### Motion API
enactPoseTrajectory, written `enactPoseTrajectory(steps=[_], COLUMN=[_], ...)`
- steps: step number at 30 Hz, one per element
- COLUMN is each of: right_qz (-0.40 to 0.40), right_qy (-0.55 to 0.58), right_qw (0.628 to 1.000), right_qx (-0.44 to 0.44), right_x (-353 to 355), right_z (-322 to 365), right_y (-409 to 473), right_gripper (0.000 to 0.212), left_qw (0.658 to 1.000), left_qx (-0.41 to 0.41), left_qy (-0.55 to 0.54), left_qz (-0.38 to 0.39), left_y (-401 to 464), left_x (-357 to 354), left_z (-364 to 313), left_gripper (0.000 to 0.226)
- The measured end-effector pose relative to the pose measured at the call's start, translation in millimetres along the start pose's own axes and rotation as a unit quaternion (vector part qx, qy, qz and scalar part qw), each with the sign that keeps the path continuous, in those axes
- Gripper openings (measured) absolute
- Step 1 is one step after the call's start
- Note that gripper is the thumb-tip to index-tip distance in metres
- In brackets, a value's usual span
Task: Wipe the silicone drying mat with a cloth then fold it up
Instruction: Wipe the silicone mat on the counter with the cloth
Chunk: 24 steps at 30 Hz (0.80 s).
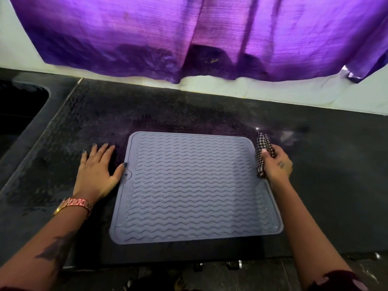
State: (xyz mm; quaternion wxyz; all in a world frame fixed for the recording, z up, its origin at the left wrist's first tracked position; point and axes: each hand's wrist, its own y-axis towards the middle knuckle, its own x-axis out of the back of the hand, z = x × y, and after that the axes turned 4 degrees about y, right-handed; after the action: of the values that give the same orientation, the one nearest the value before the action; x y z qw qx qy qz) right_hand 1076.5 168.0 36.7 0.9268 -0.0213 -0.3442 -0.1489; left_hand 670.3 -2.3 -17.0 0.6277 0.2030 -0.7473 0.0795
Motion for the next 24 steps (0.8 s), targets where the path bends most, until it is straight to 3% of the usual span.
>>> enactPoseTrajectory(steps=[3, 7, 10, 13, 15, 17, 20, 24], right_qz=[0.038, 0.032, 0.067, 0.127, 0.061, 0.013, 0.060, 0.081], right_qy=[-0.172, -0.294, -0.263, -0.029, 0.030, -0.057, -0.217, -0.263], right_qw=[0.983, 0.947, 0.952, 0.988, 0.996, 0.997, 0.971, 0.947], right_qx=[0.048, 0.125, 0.143, 0.088, 0.057, 0.041, 0.083, 0.165], right_x=[-10, -29, -26, -15, -10, -9, -24, -48], right_z=[-3, 3, 7, 13, 16, 15, 17, 33], right_y=[-6, -24, -21, -7, 1, 7, 0, -18], right_gripper=[0.038, 0.040, 0.039, 0.035, 0.030, 0.029, 0.034, 0.036], left_qw=[1.000, 1.000, 1.000, 1.000, 1.000, 1.000, 1.000, 1.000], left_qx=[0.002, 0.003, 0.004, 0.002, 0.004, 0.004, 0.004, 0.003], left_qy=[0.000, 0.001, -0.002, -0.003, -0.005, -0.008, -0.010, -0.007], left_qz=[0.001, 0.005, 0.005, 0.002, -0.001, 0.000, 0.005, 0.006], left_y=[0, 1, 1, 0, -1, -1, -1, 0], left_x=[0, -1, 0, 0, 2, 3, 4, 3], left_z=[0, 0, 0, 0, -1, -2, -3, -3], left_gripper=[0.091, 0.091, 0.091, 0.092, 0.093, 0.093, 0.090, 0.084])
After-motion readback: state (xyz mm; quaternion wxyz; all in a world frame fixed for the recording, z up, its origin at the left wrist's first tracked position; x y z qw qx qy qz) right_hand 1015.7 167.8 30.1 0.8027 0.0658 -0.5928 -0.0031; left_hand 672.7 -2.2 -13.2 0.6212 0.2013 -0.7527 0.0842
